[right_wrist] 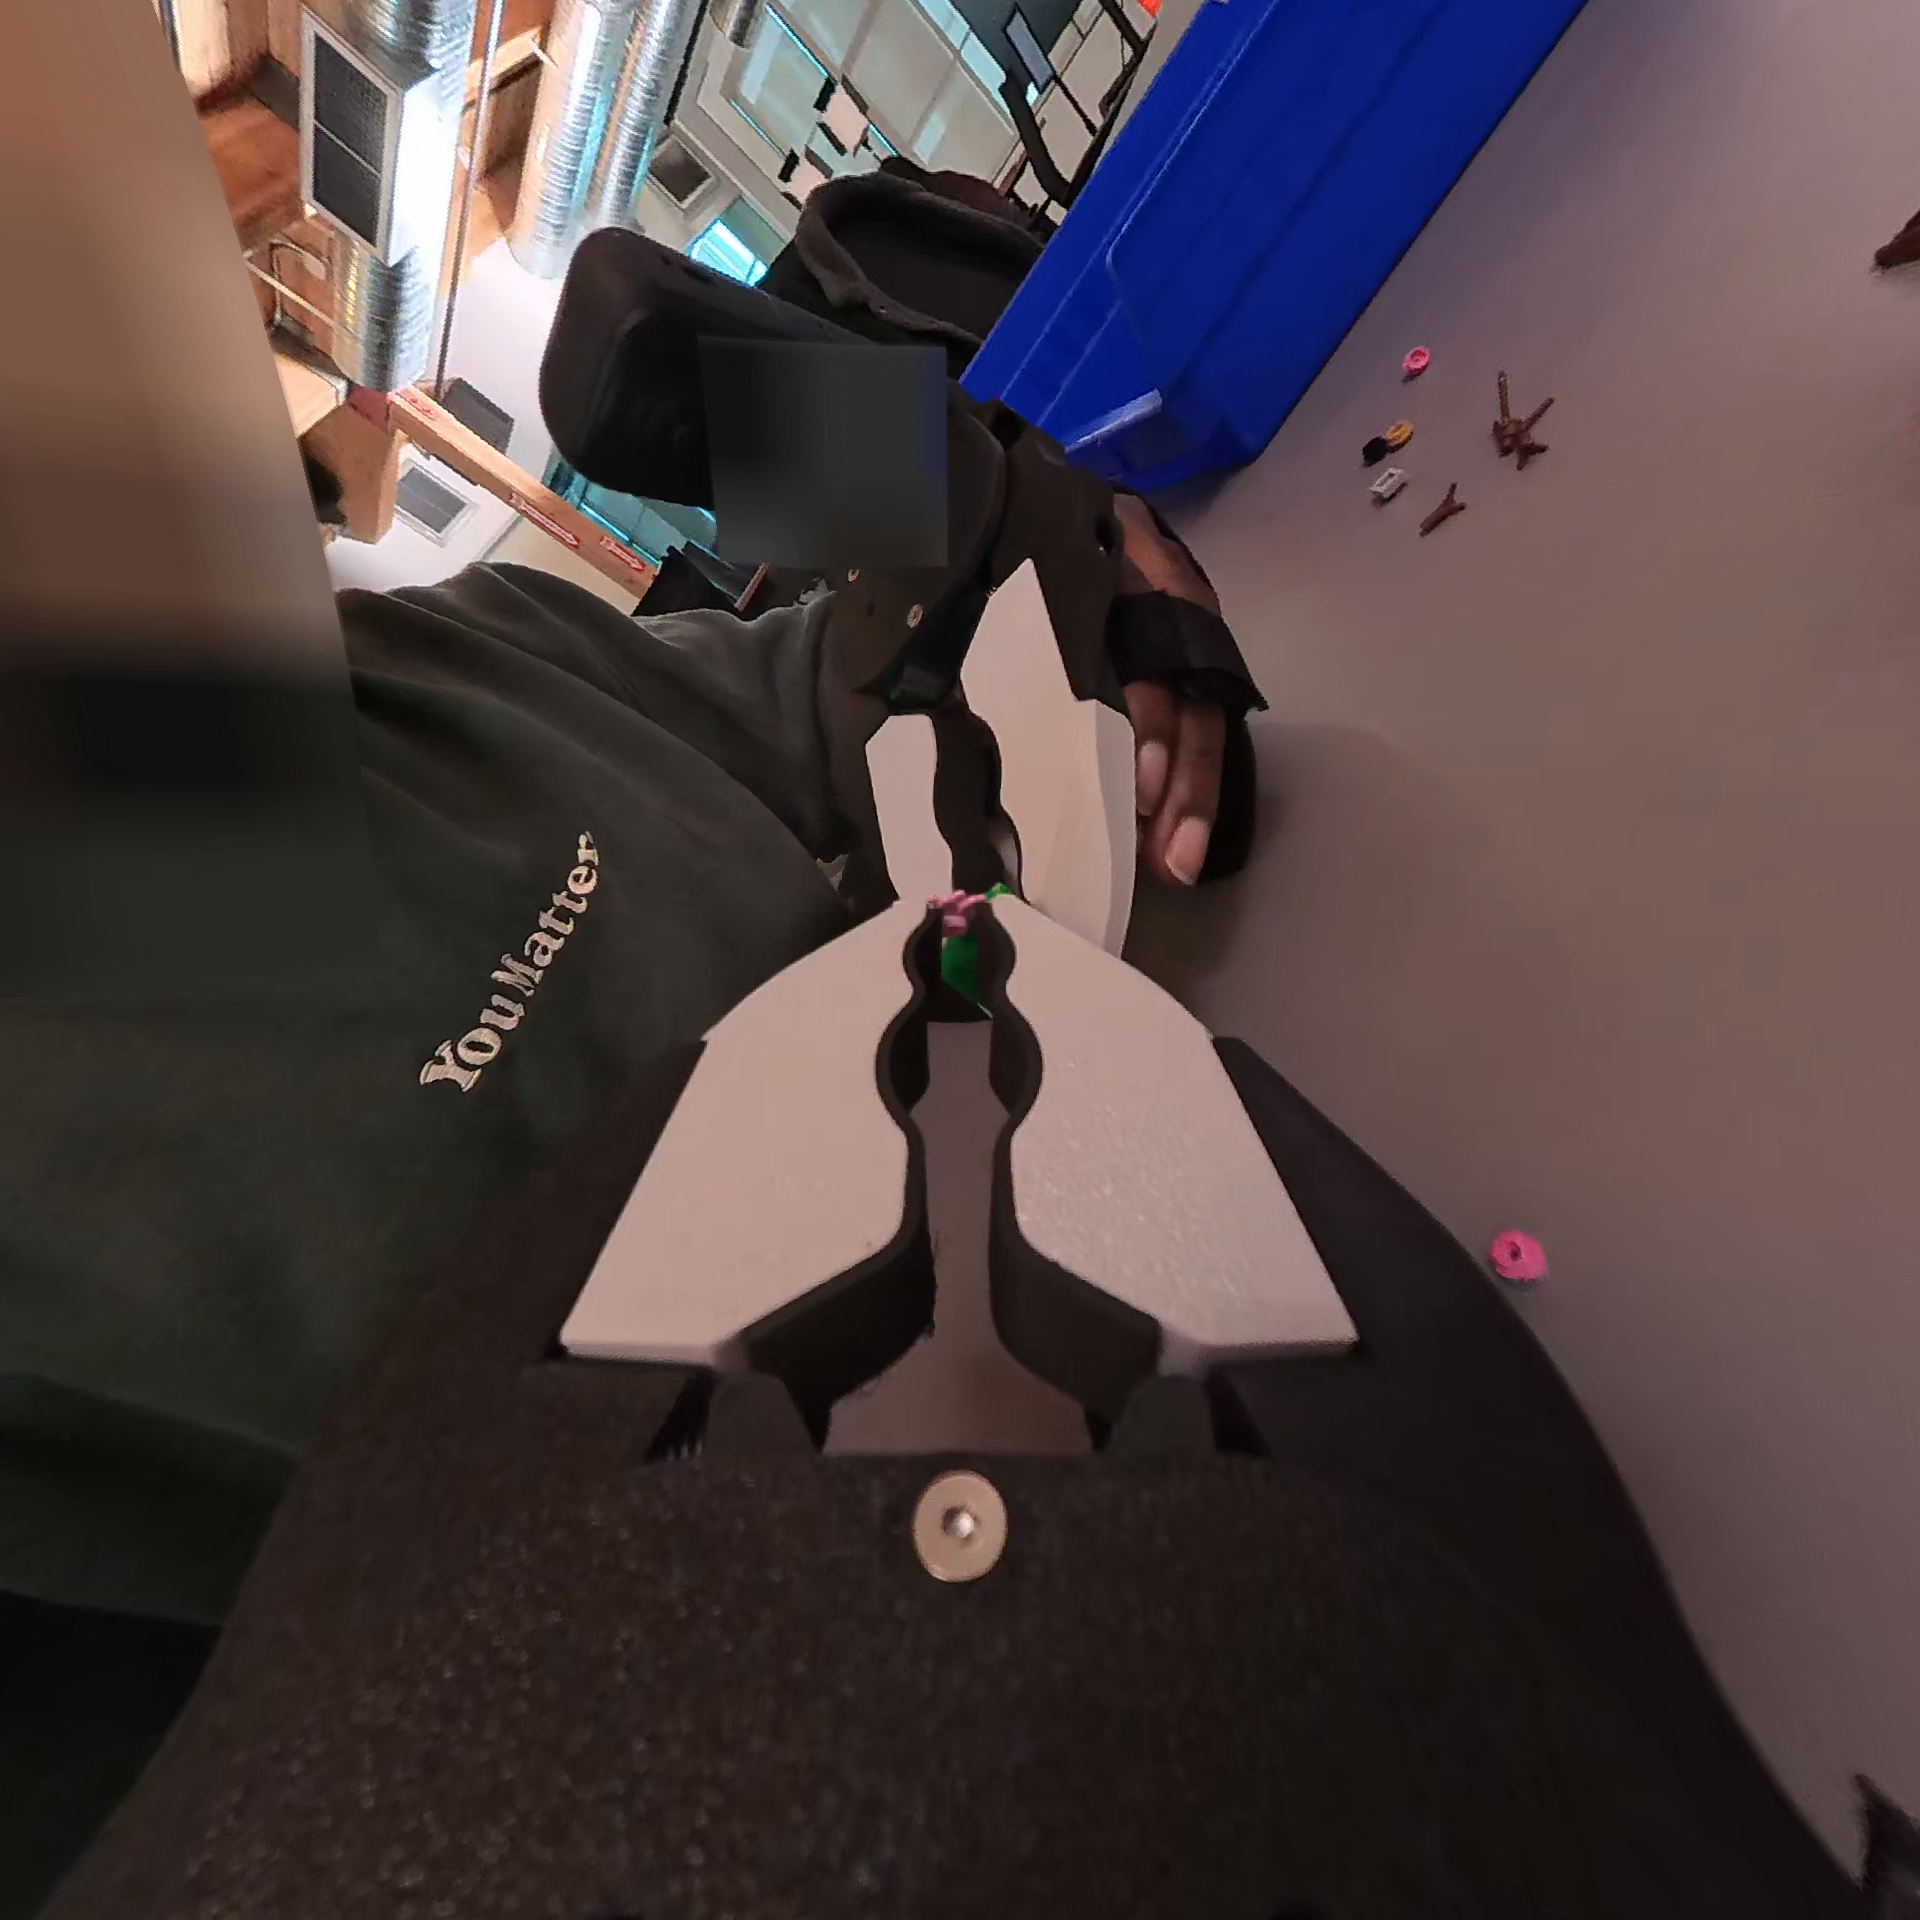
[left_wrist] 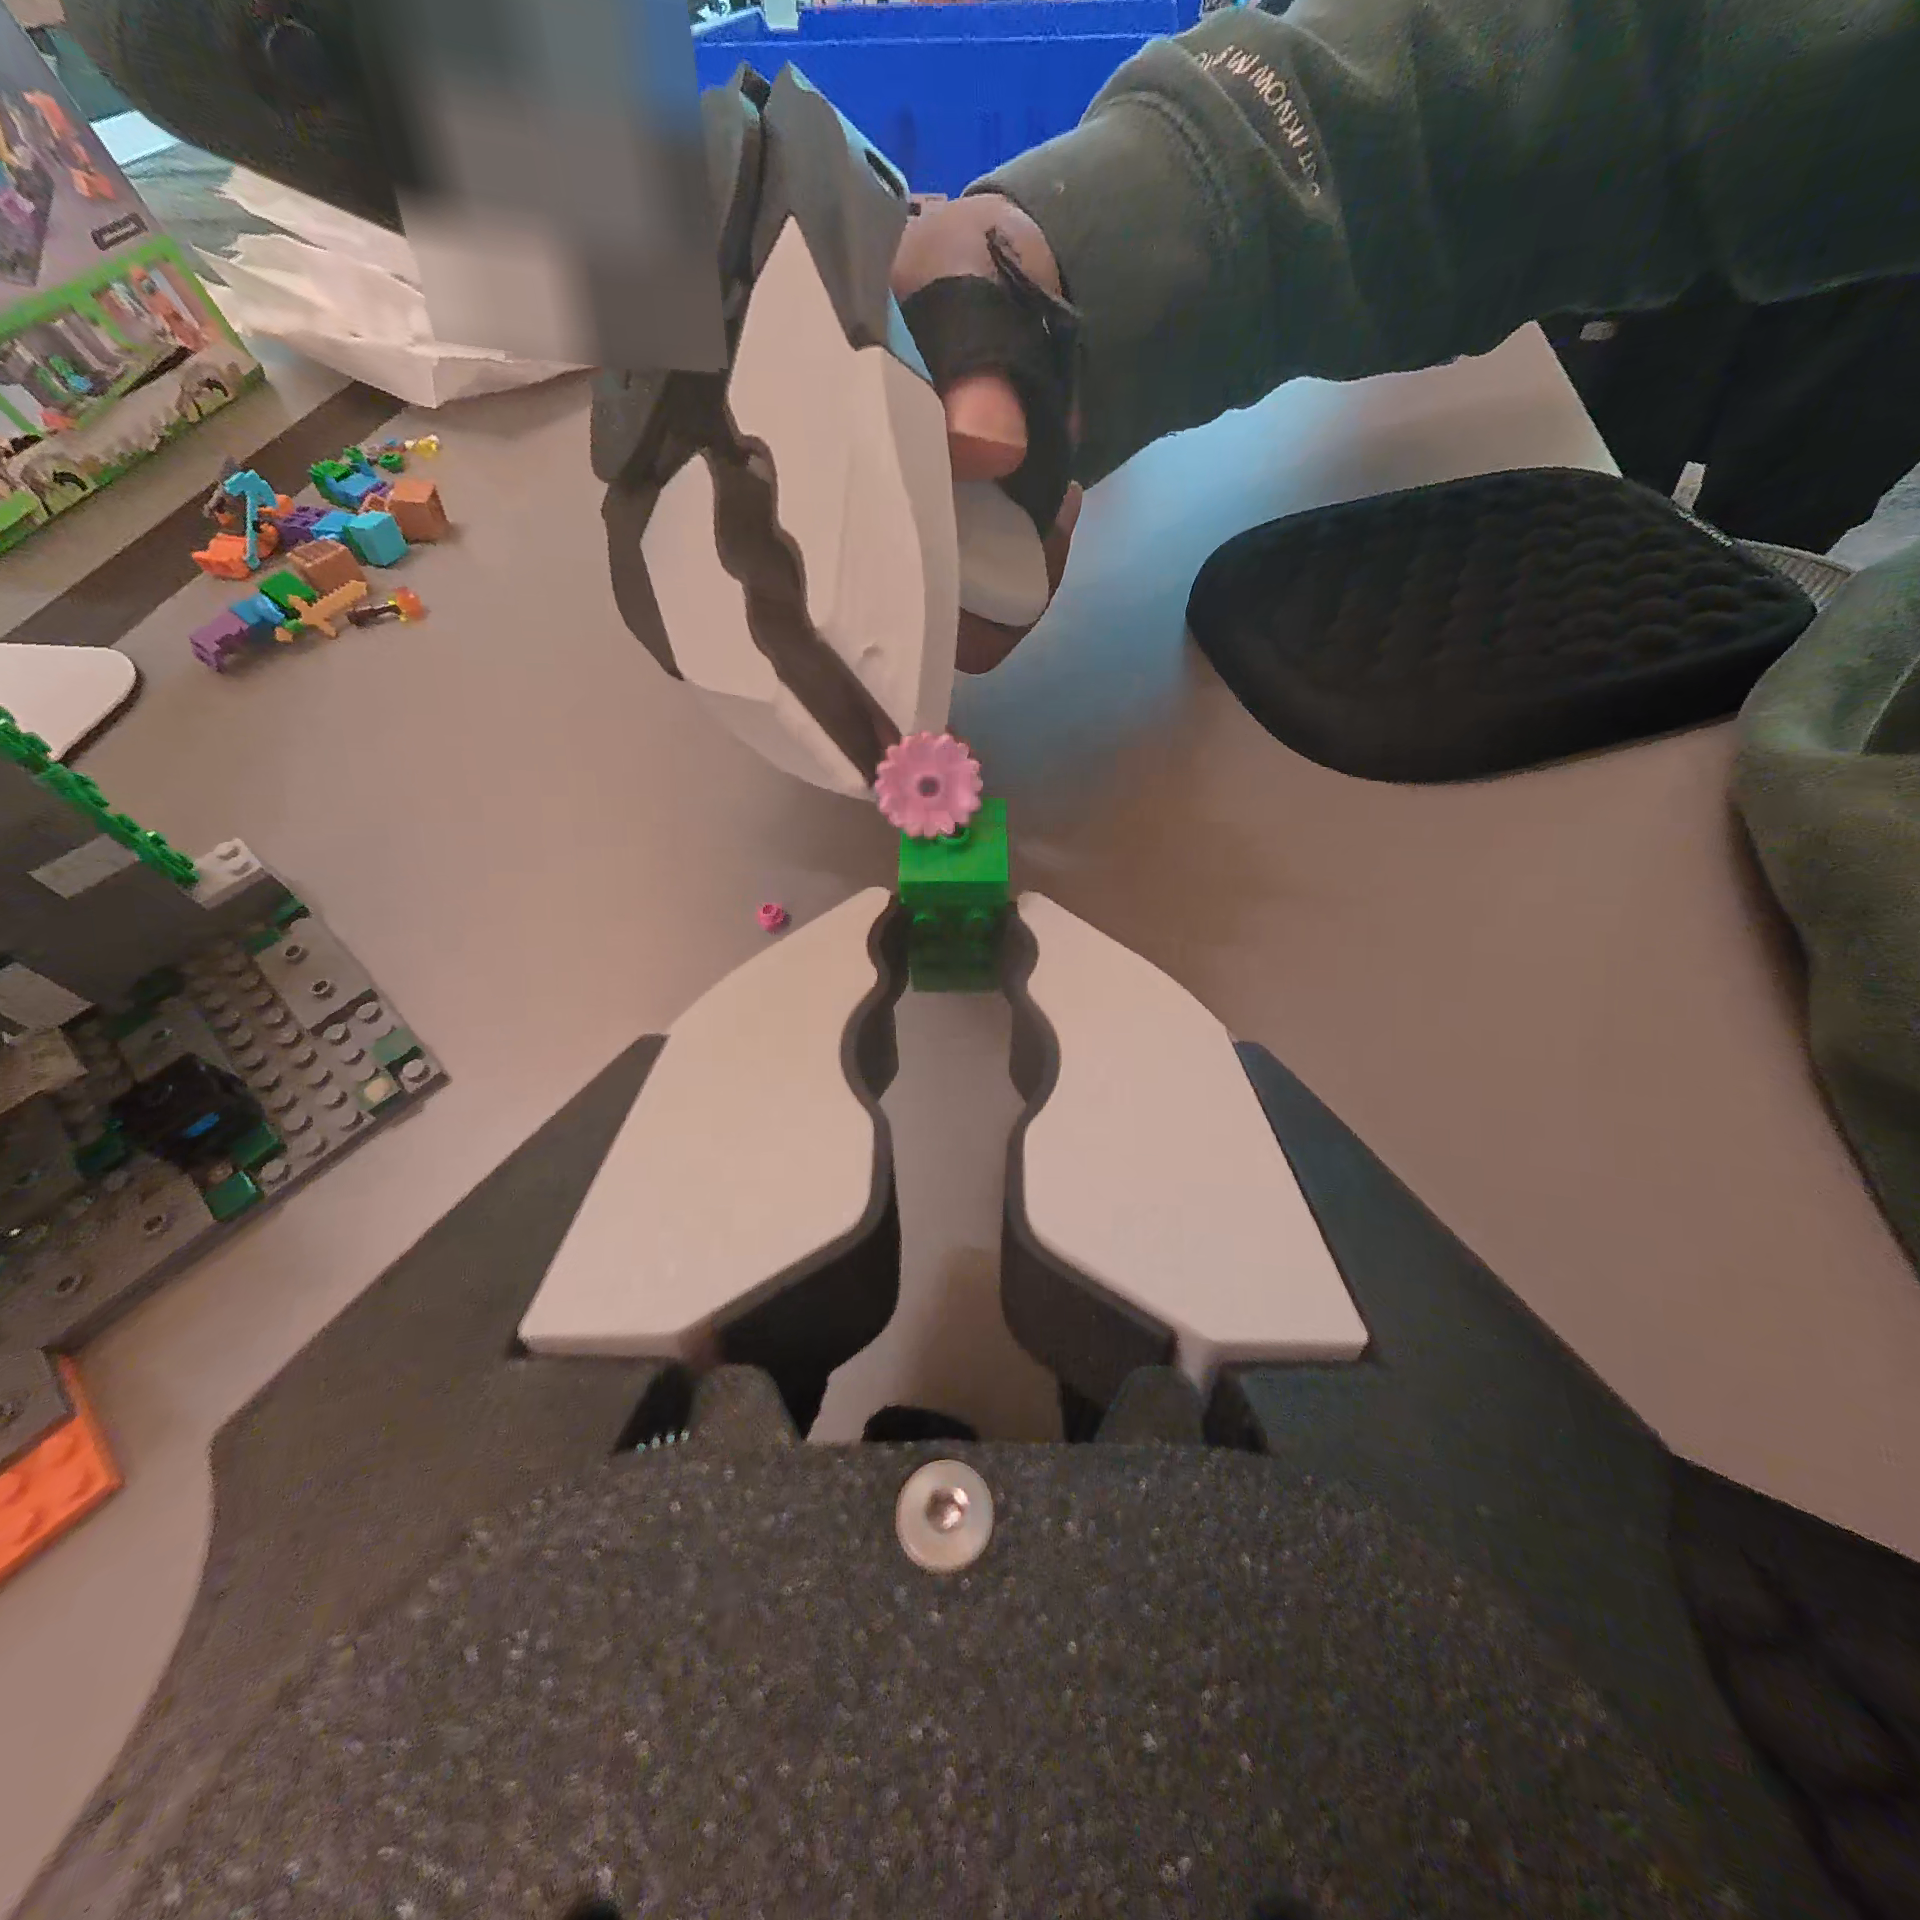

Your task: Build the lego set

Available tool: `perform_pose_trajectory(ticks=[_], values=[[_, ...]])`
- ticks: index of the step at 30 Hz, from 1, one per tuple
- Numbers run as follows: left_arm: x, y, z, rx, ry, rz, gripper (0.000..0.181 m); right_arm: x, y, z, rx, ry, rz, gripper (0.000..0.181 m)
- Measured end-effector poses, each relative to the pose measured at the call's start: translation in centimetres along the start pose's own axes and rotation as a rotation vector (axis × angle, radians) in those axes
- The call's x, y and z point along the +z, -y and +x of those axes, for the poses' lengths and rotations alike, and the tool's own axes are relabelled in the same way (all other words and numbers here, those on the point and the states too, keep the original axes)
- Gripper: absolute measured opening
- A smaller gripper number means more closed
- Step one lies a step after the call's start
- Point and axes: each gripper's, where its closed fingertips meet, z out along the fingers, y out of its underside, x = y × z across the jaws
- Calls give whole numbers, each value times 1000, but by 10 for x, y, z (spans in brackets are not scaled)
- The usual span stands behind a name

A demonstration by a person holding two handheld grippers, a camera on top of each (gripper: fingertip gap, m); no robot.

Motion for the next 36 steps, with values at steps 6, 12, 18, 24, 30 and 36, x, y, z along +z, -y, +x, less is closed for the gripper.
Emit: perform_pose_trajectory(ticks=[6, 12, 18, 24, 30, 36], values=[[-1, 1, 0, -2, -1, 10, 17, -2, -3, 1, -14, -23, -6, 6], [-1, 1, -1, -5, 3, 13, 17, -1, -4, -1, -32, -27, -5, 5], [-1, 3, -1, 3, 8, 24, 17, -1, -6, -2, -66, -55, -30, 7], [-3, 7, -1, 17, 12, 45, 17, -1, -7, -4, -113, -79, -50, 10], [-2, 5, 0, 18, 8, 32, 17, -5, -2, -1, -260, -210, -89, 19], [0, 1, 0, 9, 7, 9, 17, 4, -4, -1, -499, -393, -242, 23]])
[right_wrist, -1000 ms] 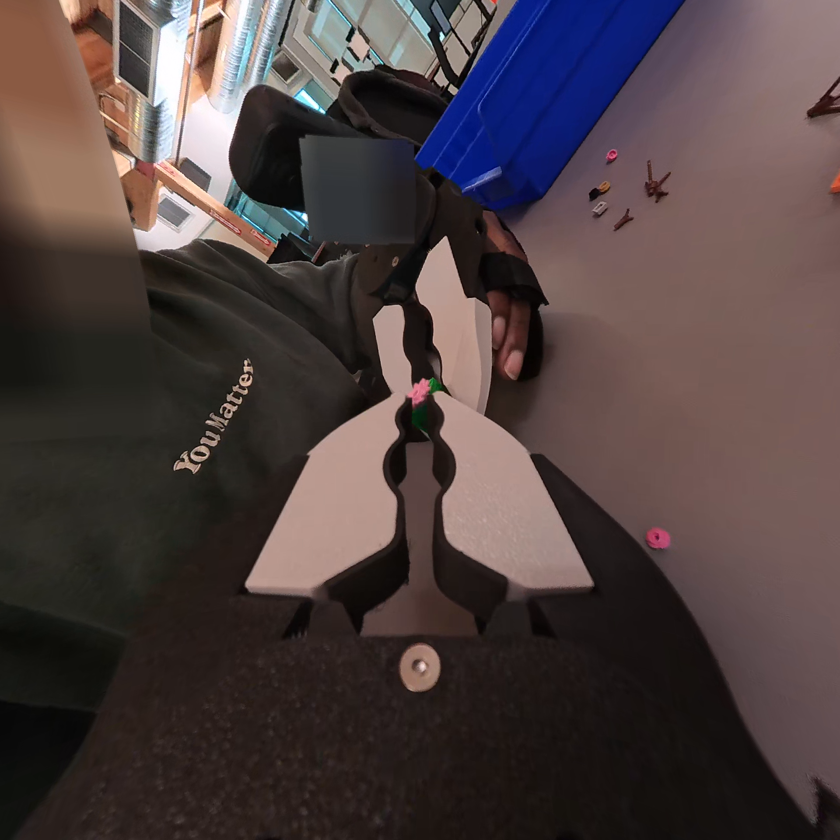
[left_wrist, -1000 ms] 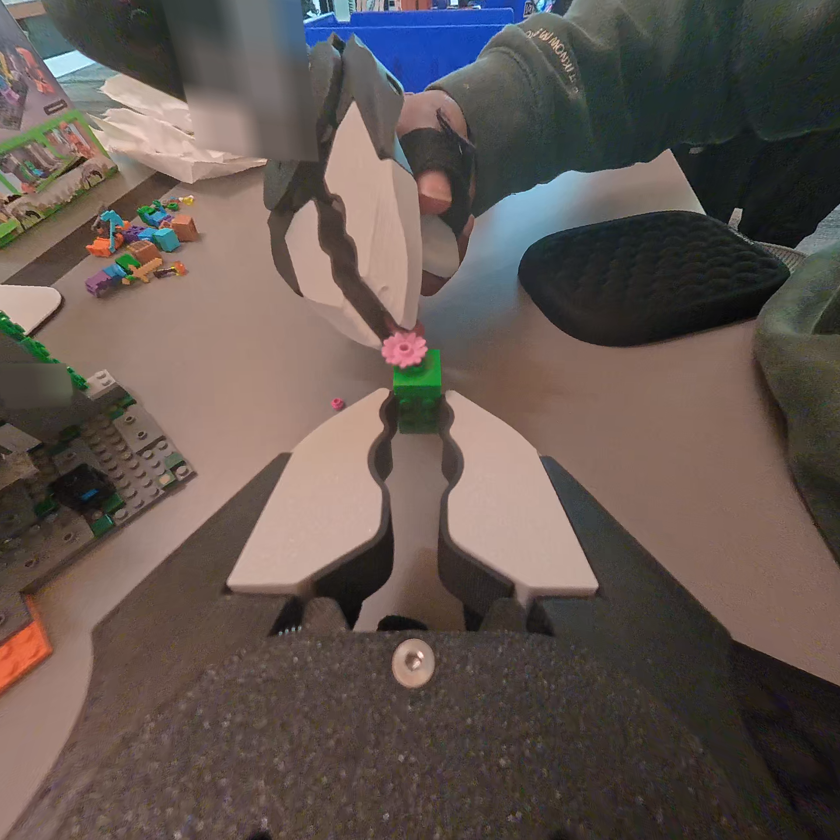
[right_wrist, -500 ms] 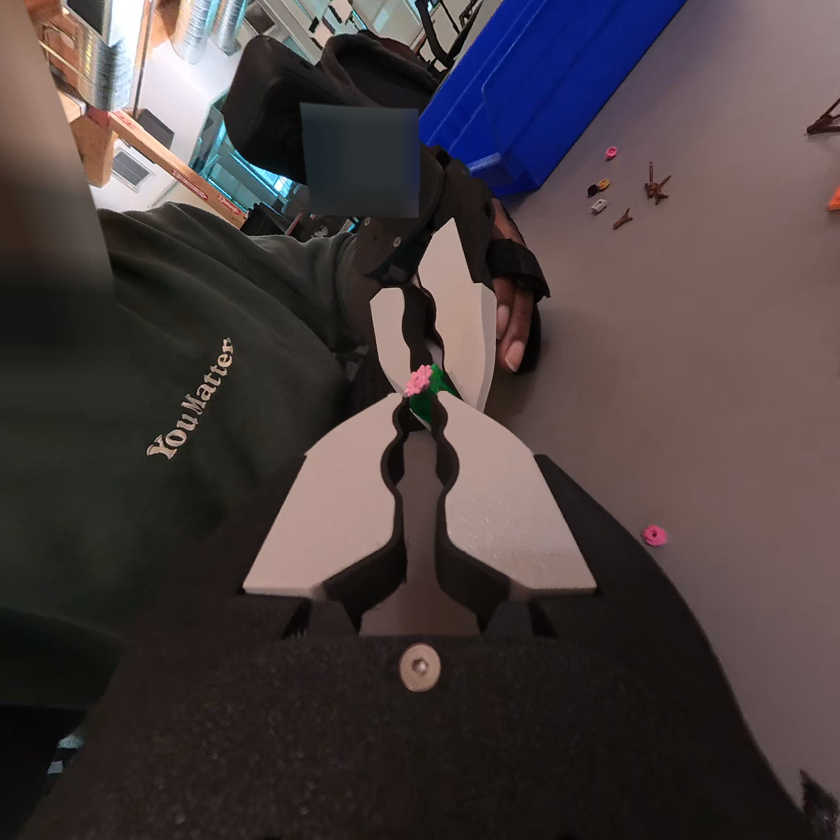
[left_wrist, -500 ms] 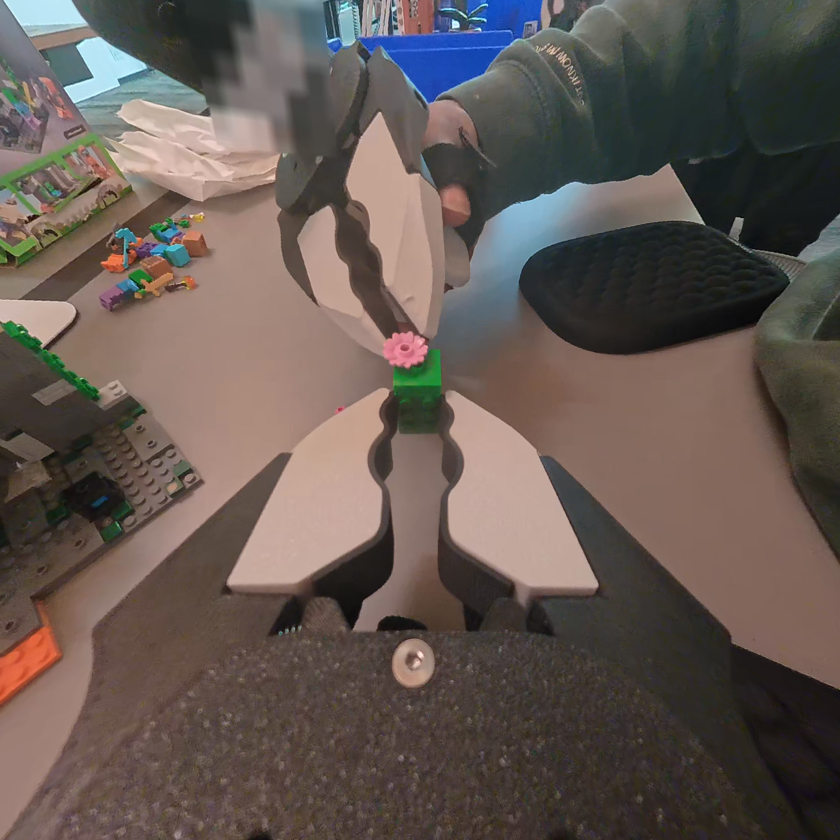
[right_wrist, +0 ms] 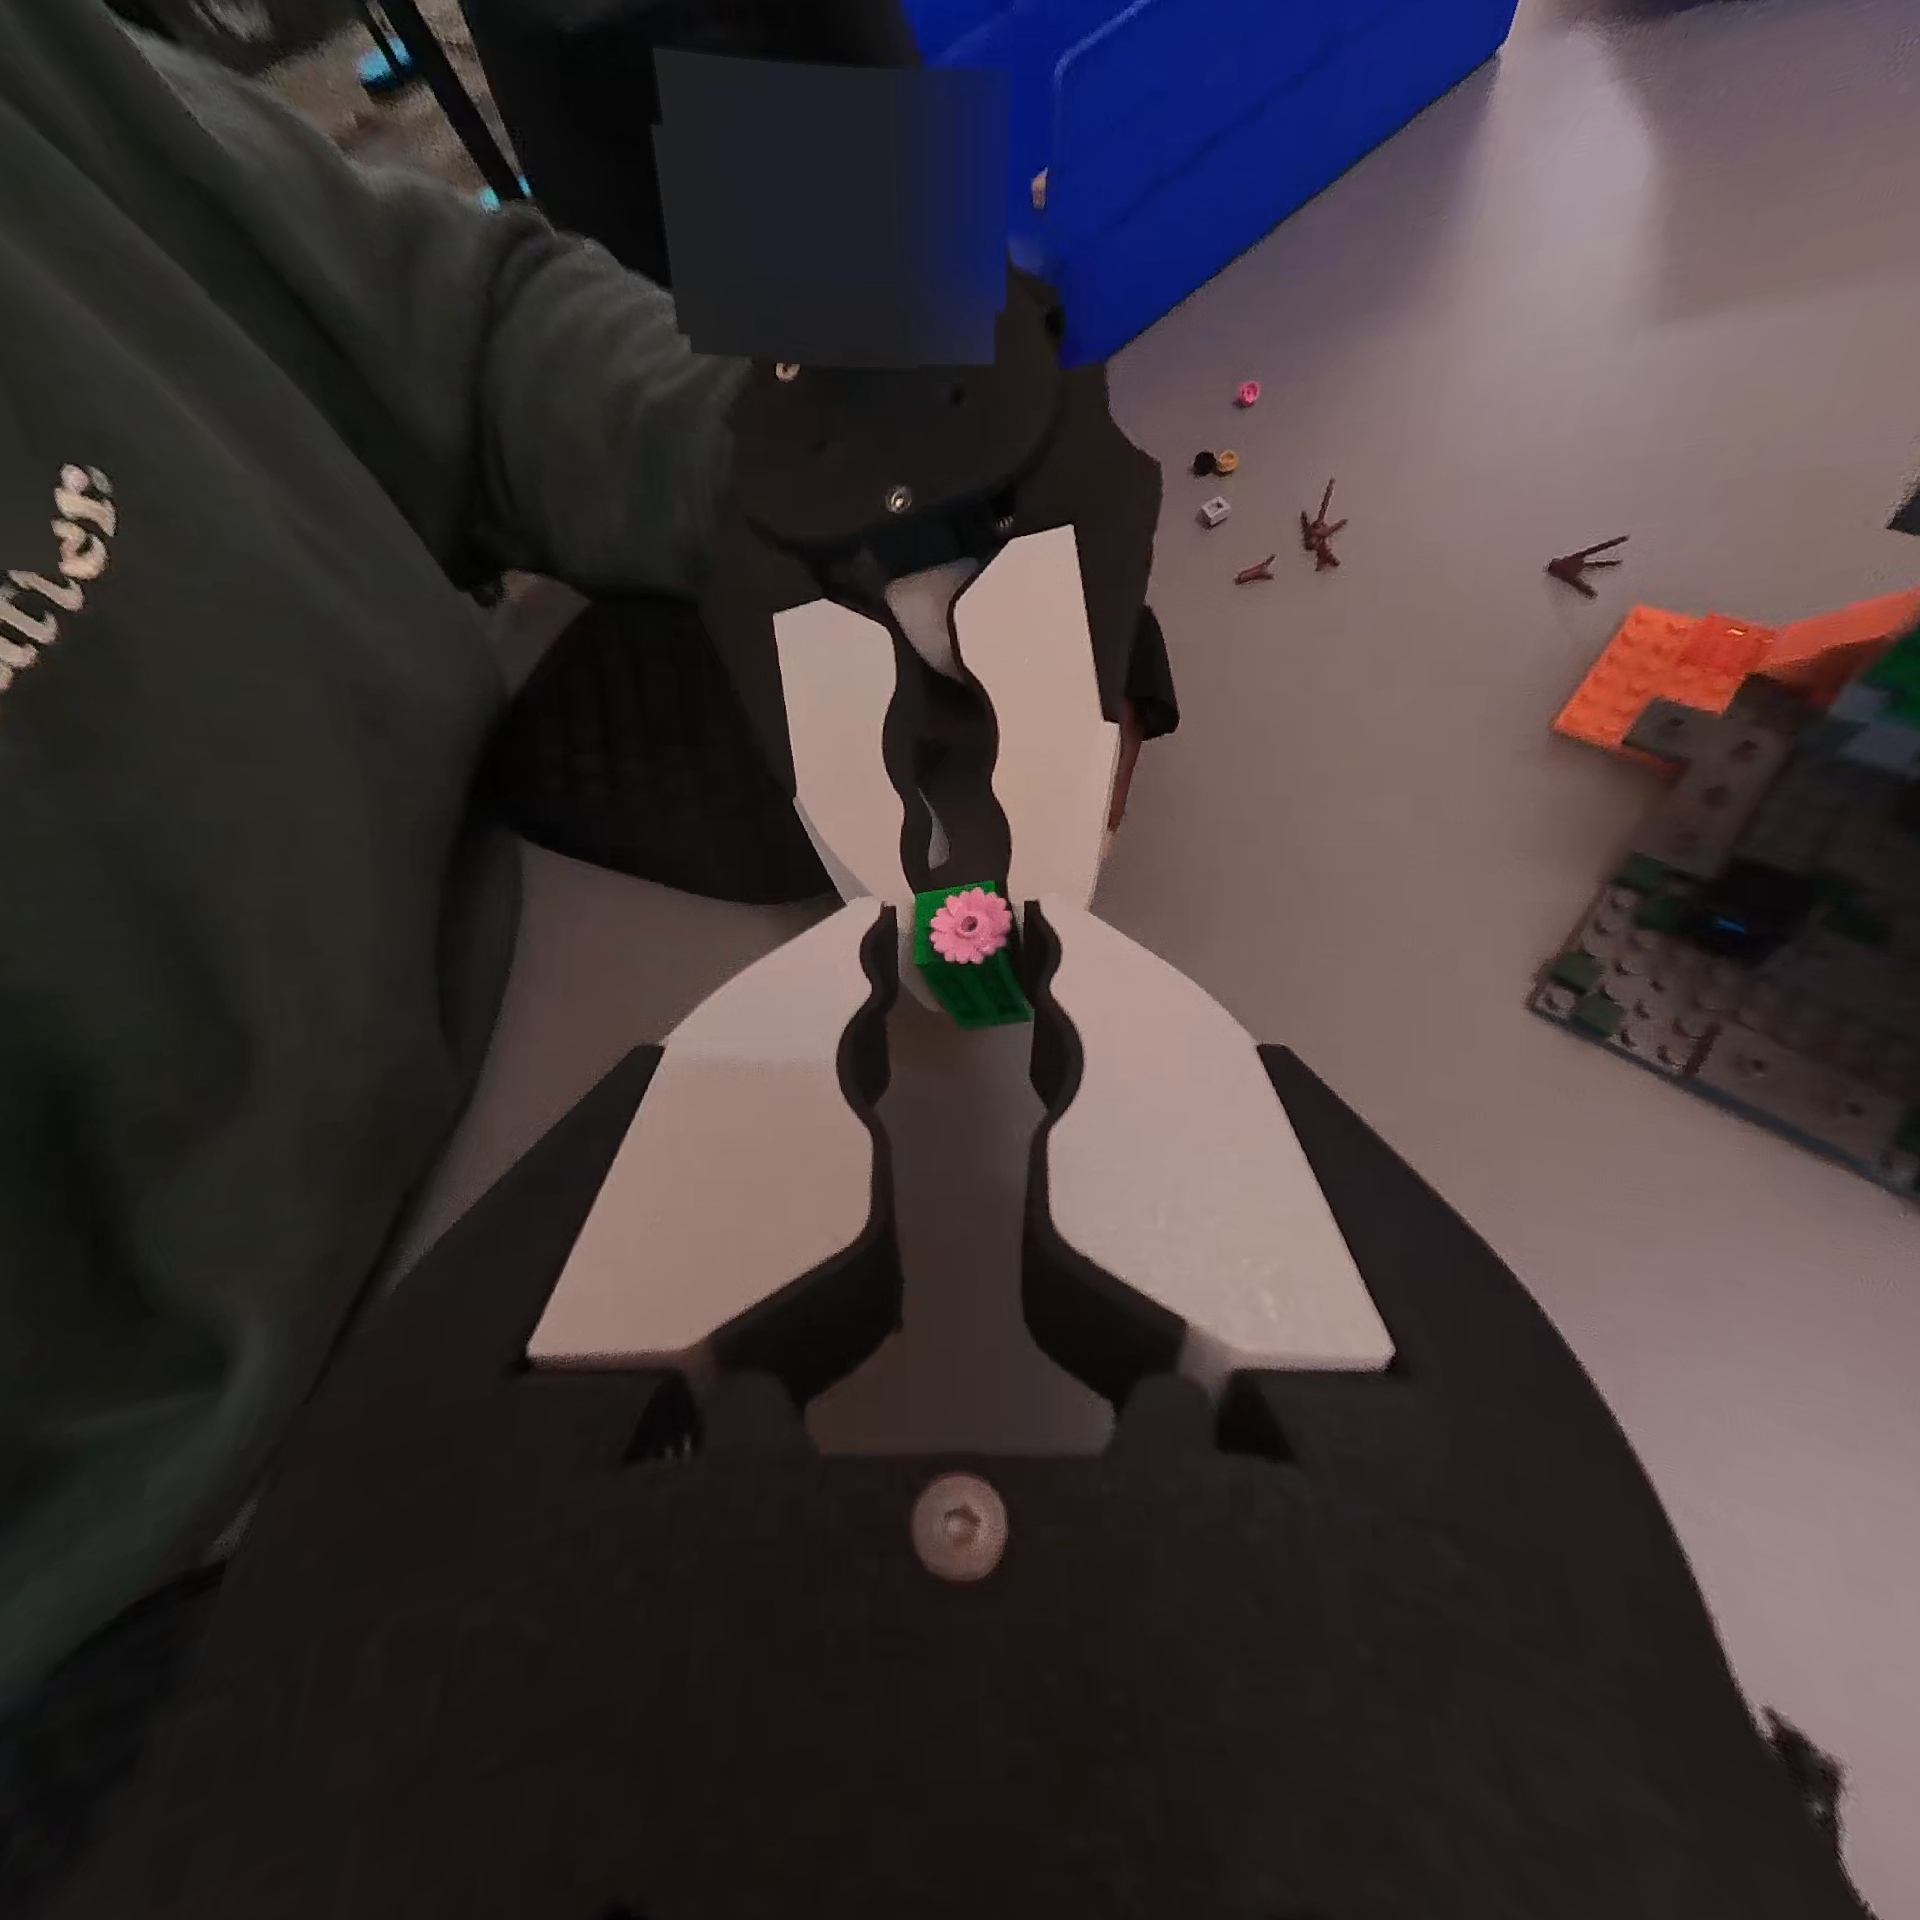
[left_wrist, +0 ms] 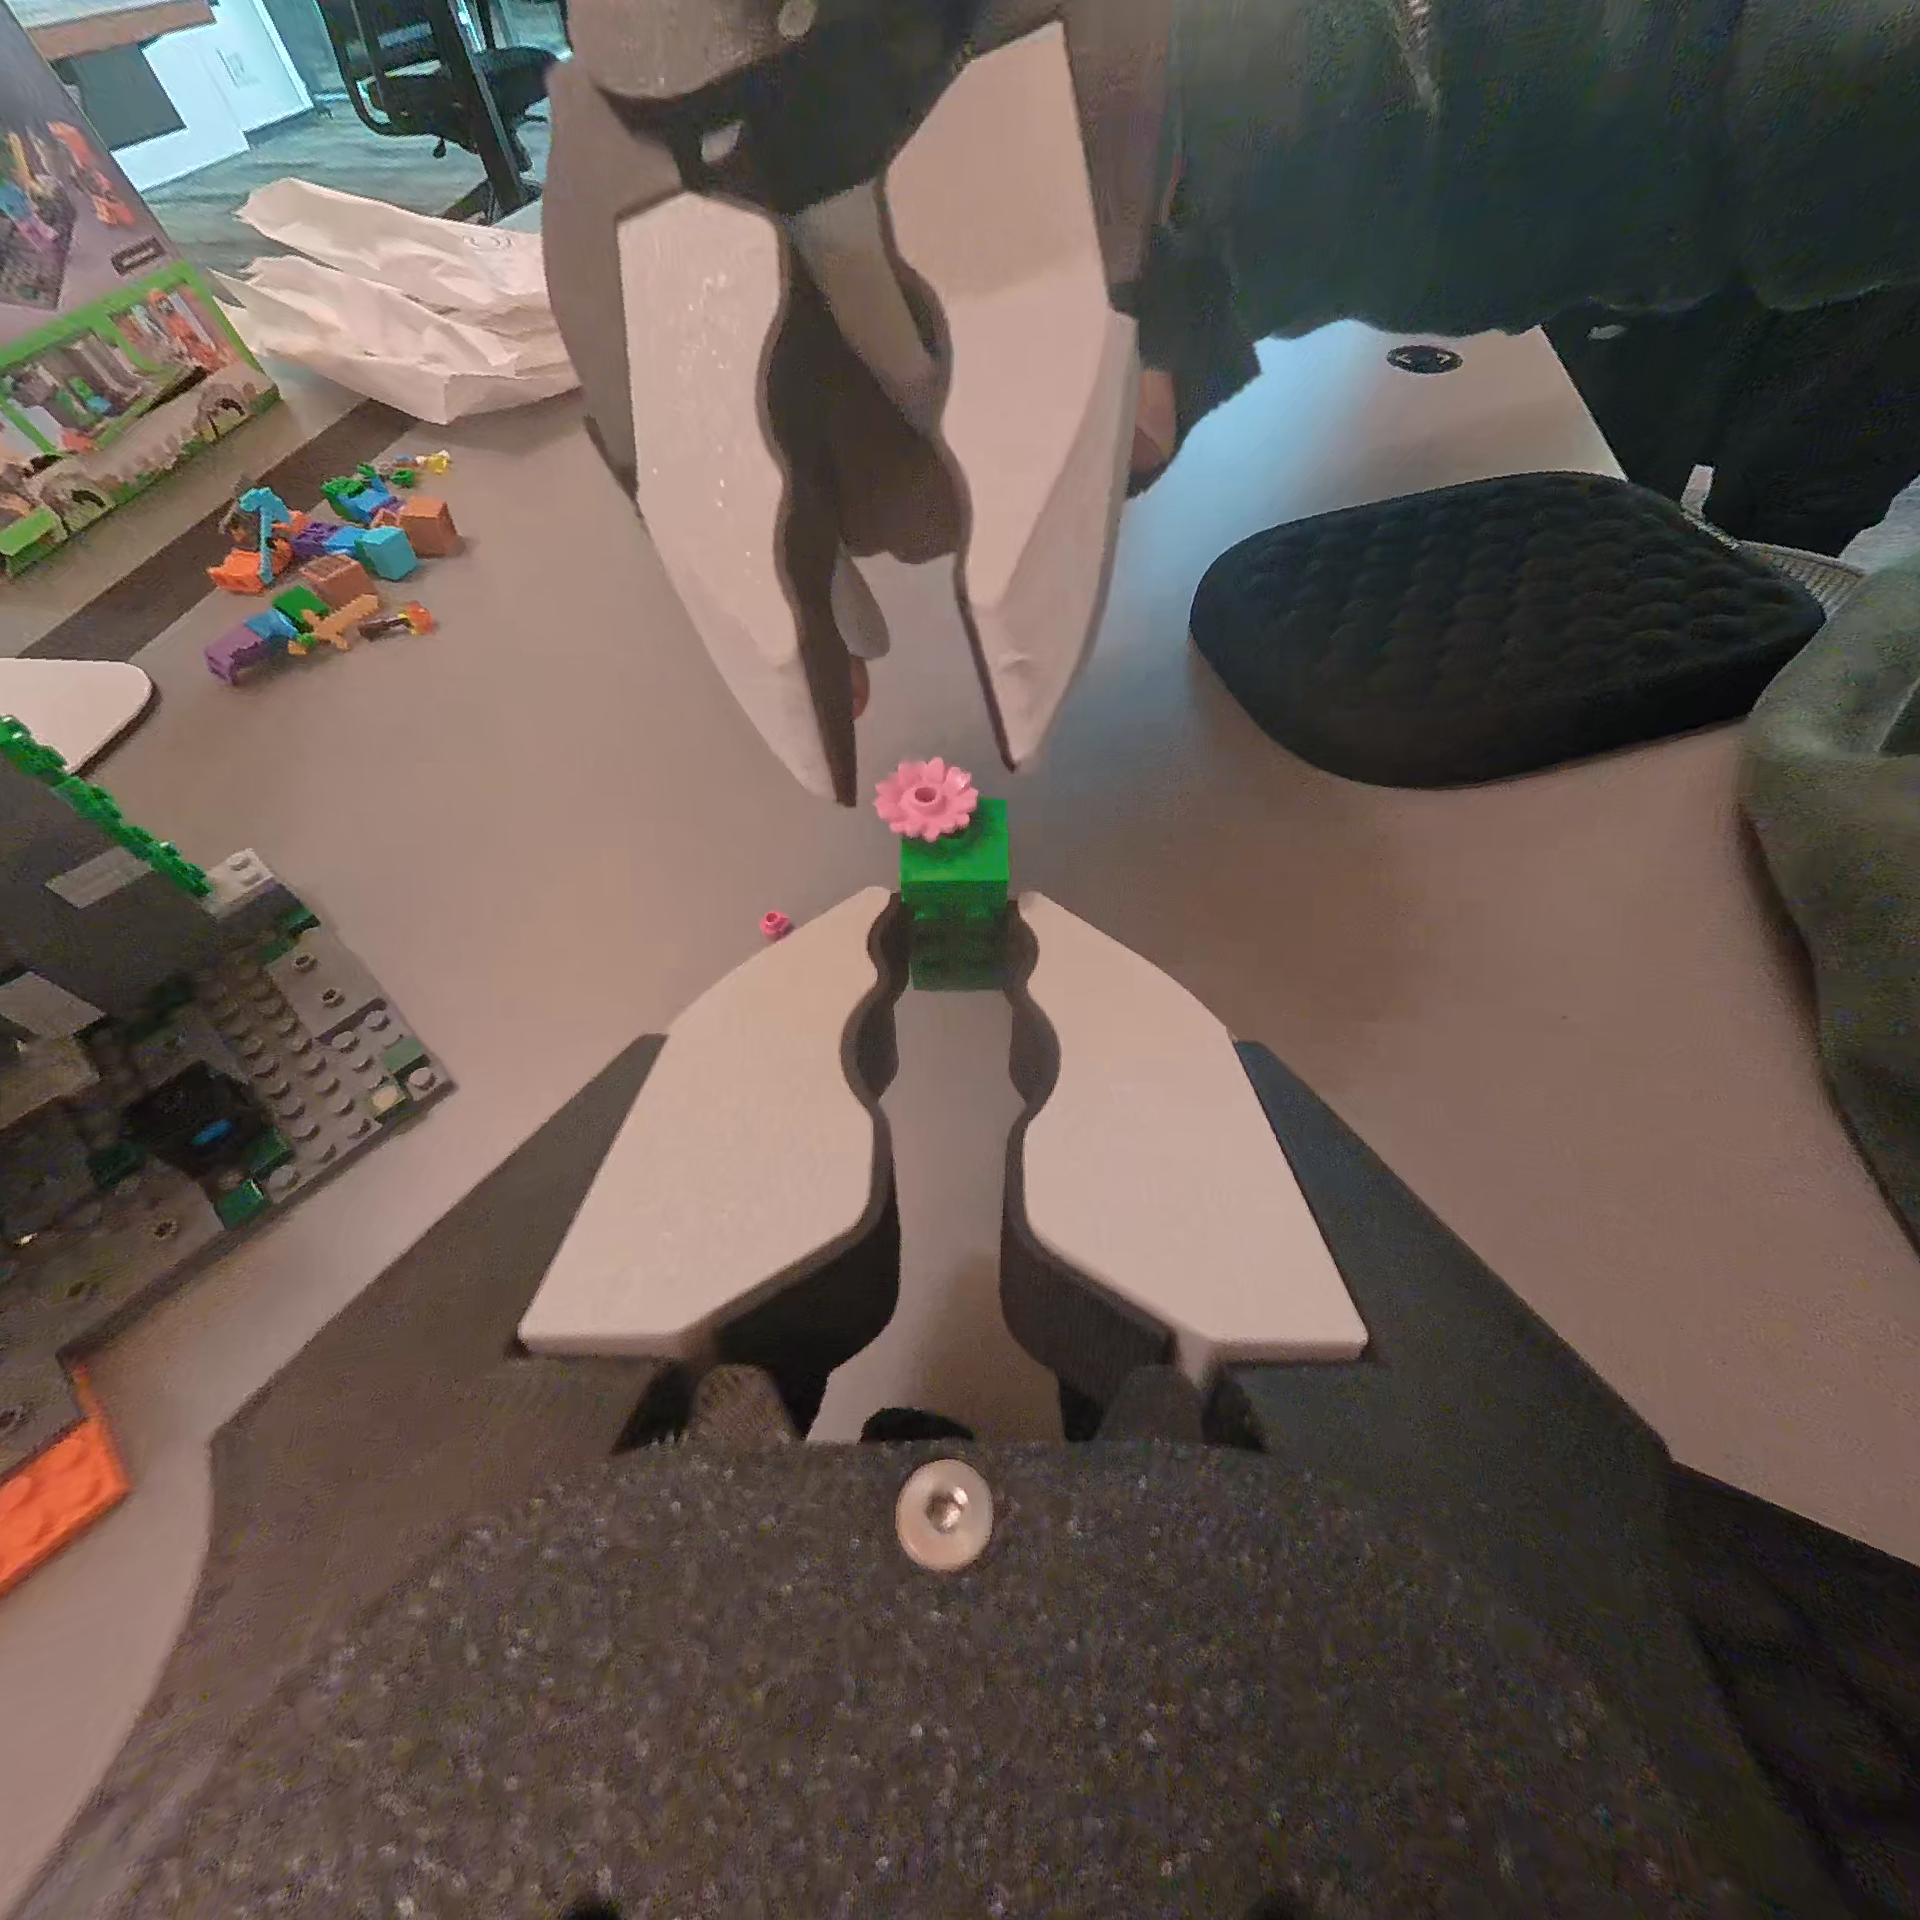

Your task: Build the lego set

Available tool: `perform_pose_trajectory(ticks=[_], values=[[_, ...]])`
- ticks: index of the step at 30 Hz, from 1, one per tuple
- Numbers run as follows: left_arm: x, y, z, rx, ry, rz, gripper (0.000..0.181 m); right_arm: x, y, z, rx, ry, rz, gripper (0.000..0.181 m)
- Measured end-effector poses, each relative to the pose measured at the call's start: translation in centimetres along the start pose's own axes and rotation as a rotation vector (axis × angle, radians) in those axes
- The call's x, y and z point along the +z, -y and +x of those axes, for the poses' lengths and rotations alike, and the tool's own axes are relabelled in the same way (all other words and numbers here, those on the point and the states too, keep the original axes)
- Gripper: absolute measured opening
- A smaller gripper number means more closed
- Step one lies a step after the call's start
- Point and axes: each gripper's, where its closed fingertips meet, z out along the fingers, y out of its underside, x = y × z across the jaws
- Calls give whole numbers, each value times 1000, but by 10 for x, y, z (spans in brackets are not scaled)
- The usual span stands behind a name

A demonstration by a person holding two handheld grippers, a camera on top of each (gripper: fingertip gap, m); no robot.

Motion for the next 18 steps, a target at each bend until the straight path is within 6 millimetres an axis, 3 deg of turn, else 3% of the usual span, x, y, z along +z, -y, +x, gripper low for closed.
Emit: perform_pose_trajectory(ticks=[18], values=[[0, 1, 1, 3, -3, 4, 17, 9, 1, -5, -45, -36, 4, 15]])
